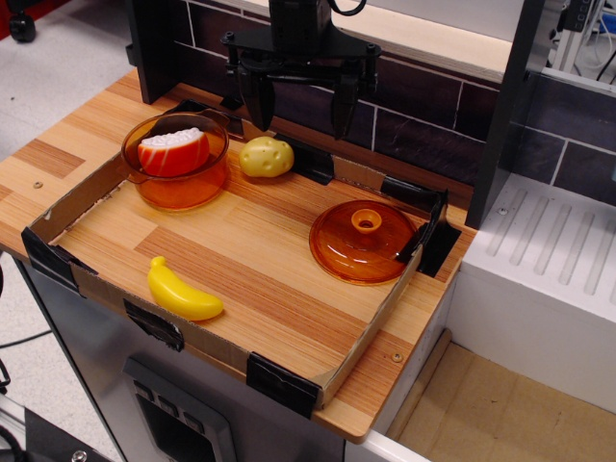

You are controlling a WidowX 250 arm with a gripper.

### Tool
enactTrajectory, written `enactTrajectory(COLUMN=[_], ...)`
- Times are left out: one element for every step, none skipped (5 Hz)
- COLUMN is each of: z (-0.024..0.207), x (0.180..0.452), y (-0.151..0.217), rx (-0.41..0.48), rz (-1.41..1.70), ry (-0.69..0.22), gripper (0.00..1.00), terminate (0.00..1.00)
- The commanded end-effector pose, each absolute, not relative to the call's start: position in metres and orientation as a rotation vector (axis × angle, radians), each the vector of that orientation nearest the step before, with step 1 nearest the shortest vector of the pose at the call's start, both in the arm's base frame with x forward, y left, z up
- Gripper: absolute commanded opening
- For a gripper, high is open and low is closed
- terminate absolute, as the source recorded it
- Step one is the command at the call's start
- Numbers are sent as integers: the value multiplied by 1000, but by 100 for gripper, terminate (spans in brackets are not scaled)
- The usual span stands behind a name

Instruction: Take sushi out of pot

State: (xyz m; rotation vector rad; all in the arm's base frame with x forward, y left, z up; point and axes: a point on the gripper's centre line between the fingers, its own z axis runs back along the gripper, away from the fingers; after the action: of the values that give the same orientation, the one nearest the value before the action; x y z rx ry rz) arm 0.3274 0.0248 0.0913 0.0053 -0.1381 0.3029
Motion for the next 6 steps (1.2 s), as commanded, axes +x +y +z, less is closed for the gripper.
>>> enactTrajectory(z=[91,119,137,140,142,134], x=[327,318,306,298,296,302], y=[25,50,70,87,111,128], rx=[5,-3,-33,-11,53,105], rz=[303,240,114,-137,-271,-438], ry=[-138,-148,-116,-45,-77,-45], gripper=[100,100,100,100,100,100], terminate=[0,0,0,0,0,0])
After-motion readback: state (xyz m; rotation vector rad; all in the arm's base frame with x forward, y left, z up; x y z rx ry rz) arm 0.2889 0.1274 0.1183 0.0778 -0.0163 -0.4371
